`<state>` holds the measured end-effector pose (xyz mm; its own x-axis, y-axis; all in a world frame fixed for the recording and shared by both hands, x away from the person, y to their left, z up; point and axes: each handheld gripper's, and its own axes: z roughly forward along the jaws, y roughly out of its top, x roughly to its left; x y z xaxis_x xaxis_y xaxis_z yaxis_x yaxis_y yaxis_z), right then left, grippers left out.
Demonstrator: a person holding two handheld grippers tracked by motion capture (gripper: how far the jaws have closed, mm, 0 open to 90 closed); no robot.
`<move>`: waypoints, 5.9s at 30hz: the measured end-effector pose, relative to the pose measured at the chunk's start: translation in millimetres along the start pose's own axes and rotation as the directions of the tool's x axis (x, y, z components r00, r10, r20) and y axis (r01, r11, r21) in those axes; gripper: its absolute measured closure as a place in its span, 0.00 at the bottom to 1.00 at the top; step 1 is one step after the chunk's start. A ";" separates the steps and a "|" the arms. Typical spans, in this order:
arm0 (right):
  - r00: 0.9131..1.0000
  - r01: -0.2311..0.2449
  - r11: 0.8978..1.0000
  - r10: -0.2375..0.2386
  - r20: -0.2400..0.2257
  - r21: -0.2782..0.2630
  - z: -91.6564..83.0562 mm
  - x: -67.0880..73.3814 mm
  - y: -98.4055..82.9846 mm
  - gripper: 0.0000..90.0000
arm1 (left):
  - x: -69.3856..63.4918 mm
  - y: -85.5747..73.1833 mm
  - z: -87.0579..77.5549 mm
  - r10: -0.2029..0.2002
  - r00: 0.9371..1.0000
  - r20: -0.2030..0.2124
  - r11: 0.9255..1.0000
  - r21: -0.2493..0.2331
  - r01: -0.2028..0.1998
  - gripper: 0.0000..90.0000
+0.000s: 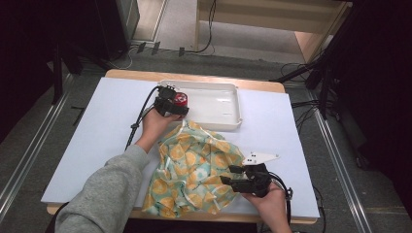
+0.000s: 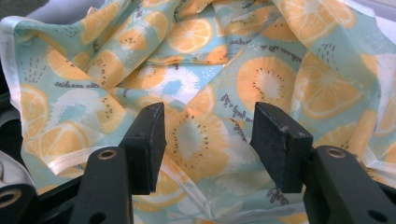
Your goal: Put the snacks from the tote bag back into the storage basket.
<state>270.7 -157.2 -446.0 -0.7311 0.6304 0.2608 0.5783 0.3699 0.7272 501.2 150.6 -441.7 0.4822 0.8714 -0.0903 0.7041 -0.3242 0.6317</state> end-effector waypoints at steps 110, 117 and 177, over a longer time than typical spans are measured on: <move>1.000 0.021 1.000 -0.021 -0.005 0.021 4.6 4.0 0.0 0.53 | 17.1 -28.2 -61.9 0.108 0.987 0.123 0.992 -0.079 -0.098 0.99; 1.000 0.021 1.000 -0.021 -0.004 0.021 3.8 3.6 -0.3 0.53 | 19.5 -25.9 -60.6 0.097 0.987 0.125 0.993 -0.073 -0.088 0.99; 1.000 0.004 1.000 -0.004 -0.006 -0.004 1.0 1.4 2.4 0.53 | -8.0 -58.7 -105.5 0.141 0.939 0.315 0.989 -0.009 -0.145 0.43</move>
<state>271.3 -154.7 -444.5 -0.7354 0.6251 0.2615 0.5741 0.3699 0.7304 401.0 201.5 -396.9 0.7161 0.6561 -0.2382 0.6215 -0.4440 0.6454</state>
